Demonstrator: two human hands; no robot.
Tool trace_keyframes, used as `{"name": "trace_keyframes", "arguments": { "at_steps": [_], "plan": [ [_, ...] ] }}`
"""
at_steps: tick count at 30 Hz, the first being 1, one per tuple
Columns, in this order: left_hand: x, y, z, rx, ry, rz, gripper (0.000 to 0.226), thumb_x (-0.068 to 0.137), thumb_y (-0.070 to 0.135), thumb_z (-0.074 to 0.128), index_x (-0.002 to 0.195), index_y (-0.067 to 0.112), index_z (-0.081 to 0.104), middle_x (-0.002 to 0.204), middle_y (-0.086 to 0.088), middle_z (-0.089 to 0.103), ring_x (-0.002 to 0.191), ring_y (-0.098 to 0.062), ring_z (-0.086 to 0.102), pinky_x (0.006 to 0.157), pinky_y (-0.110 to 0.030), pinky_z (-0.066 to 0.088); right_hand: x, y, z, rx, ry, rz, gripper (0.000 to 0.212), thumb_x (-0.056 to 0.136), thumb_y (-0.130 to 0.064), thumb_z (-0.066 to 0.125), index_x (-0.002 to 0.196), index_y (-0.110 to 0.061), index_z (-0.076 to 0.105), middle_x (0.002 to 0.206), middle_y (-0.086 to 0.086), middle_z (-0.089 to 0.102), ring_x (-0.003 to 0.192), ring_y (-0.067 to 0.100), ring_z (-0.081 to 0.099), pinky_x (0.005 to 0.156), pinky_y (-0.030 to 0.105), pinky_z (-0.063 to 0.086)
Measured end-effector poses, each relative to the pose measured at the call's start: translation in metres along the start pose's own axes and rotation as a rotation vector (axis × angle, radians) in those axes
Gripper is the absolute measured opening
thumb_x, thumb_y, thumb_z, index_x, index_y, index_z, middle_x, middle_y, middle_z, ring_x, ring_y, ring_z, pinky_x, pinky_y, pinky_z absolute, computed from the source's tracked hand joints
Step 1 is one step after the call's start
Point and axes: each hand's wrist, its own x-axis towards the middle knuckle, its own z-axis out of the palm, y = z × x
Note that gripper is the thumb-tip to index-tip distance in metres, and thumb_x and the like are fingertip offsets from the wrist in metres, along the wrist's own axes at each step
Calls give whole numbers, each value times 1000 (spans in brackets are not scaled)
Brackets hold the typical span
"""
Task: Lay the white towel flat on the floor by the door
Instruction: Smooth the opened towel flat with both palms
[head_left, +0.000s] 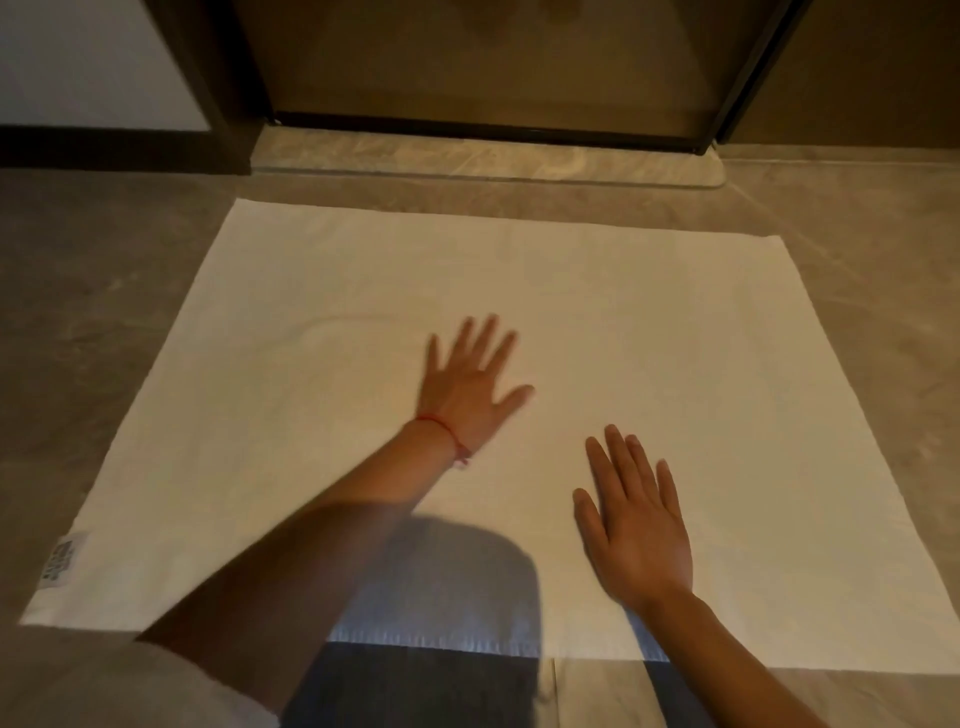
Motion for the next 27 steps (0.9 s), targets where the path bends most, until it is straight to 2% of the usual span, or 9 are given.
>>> {"name": "trace_keyframes", "arguments": {
  "at_steps": [2, 4, 9, 12, 15, 18, 20, 21, 27],
  "plan": [
    [8, 21, 9, 19, -93, 114, 64, 90, 59, 25, 143, 31, 4, 156, 4, -5, 142, -18, -9, 114, -51, -6, 0, 0, 1, 2, 23, 0, 57, 89, -52, 3, 142, -32, -2, 153, -9, -4, 140, 7, -13, 113, 28, -14],
    [17, 12, 13, 54, -94, 121, 63, 90, 58, 25, 143, 33, 4, 156, 6, -2, 143, -17, -7, 115, -49, -5, 1, 0, 2, 2, 35, 1, 56, 90, -51, 6, 142, -32, 0, 153, -9, -2, 139, 4, -13, 113, 28, -13],
    [31, -66, -6, 63, 3, -101, 59, 91, 55, 28, 143, 34, 9, 156, 6, 3, 143, -18, 0, 115, -47, 2, 1, 1, 3, -15, 40, -7, 55, 92, -49, 9, 143, -30, 4, 153, -7, 3, 139, 4, -10, 113, 29, -11],
    [28, -104, -16, 55, -23, -249, 61, 90, 57, 23, 143, 33, 4, 157, 4, -4, 143, -21, -5, 116, -49, -1, 2, 1, 2, -13, 33, -6, 55, 92, -49, 9, 143, -30, 3, 154, -7, 2, 138, 4, -11, 113, 29, -12],
    [33, -106, -20, 30, -1, -370, 68, 89, 61, 21, 144, 28, -1, 156, -2, -9, 142, -25, -11, 114, -51, -6, 2, 1, 1, -3, 17, -12, 57, 90, -51, 5, 142, -30, 0, 153, -8, -4, 137, 3, -17, 112, 29, -13],
    [39, -86, -20, -1, 59, -158, 66, 89, 59, 27, 144, 29, 5, 157, 0, -4, 142, -23, -8, 113, -51, -4, 2, 1, 1, -2, 17, -7, 57, 90, -51, 5, 142, -31, 0, 154, -8, -4, 139, 4, -15, 113, 29, -12],
    [37, -84, -17, 22, -17, -1, 65, 88, 60, 23, 144, 31, 7, 157, 3, -2, 143, -20, -5, 114, -50, -2, 2, 0, 2, -9, 24, -3, 56, 91, -51, 7, 143, -31, 2, 154, -8, -1, 139, 4, -14, 113, 28, -12],
    [37, -90, -17, 39, -39, 14, 63, 89, 59, 23, 143, 32, 8, 157, 4, -1, 143, -18, -4, 115, -50, -2, 2, 0, 3, -12, 27, -1, 56, 91, -50, 7, 143, -31, 3, 154, -8, 0, 139, 4, -14, 113, 28, -12],
    [38, -156, -32, 74, -1, -233, 58, 92, 54, 25, 143, 33, 8, 157, 4, -2, 143, -20, -2, 115, -51, 1, 2, 0, 2, -15, 21, 0, 56, 91, -52, 5, 143, -31, 3, 154, -9, 0, 139, 4, -15, 113, 29, -11]
  ]
}}
